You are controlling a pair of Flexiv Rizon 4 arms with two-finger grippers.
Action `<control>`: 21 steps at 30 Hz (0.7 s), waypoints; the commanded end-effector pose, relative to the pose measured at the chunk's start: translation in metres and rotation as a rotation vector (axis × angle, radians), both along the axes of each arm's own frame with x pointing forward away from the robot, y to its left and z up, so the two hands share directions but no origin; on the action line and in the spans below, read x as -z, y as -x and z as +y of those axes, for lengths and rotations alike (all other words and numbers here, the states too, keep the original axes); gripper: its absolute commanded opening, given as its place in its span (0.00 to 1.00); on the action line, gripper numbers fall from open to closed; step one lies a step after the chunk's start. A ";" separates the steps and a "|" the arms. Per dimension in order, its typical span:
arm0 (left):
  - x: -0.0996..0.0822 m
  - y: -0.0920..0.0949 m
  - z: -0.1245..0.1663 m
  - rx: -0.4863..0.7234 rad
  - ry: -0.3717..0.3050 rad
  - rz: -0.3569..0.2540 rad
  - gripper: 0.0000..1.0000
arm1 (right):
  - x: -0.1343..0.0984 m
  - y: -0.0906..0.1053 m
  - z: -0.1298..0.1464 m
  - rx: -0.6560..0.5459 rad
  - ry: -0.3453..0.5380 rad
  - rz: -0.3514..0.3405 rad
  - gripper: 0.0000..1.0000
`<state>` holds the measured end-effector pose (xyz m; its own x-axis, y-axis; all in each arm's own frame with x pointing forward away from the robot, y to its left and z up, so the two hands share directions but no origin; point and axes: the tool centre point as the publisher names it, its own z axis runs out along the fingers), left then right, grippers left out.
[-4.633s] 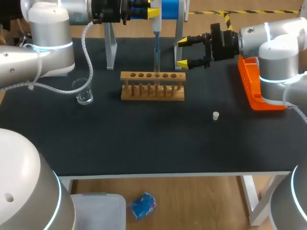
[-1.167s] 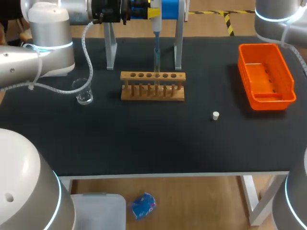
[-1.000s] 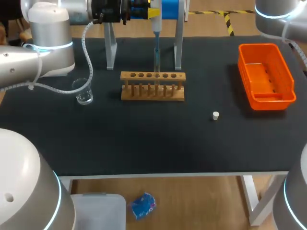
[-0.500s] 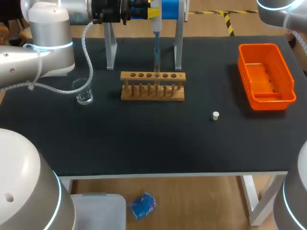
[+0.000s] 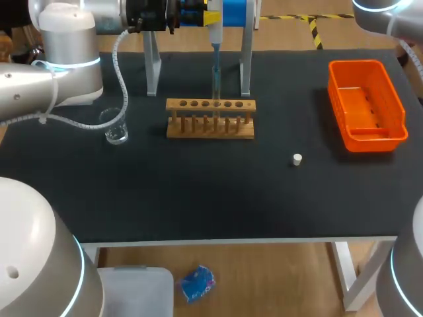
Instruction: Invert the test tube, pick up the pipette, mount the tip to pipette, aspirate from beaker and dispense into the tube, eject the tip, return the pipette, and cap with the stopper.
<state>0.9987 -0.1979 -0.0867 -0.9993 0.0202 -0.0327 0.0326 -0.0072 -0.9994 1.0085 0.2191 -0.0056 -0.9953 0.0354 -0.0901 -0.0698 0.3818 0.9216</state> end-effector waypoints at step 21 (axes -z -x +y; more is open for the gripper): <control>-0.001 0.000 0.000 -0.002 -0.001 0.000 0.00 | 0.007 -0.003 0.003 -0.010 0.014 0.019 0.00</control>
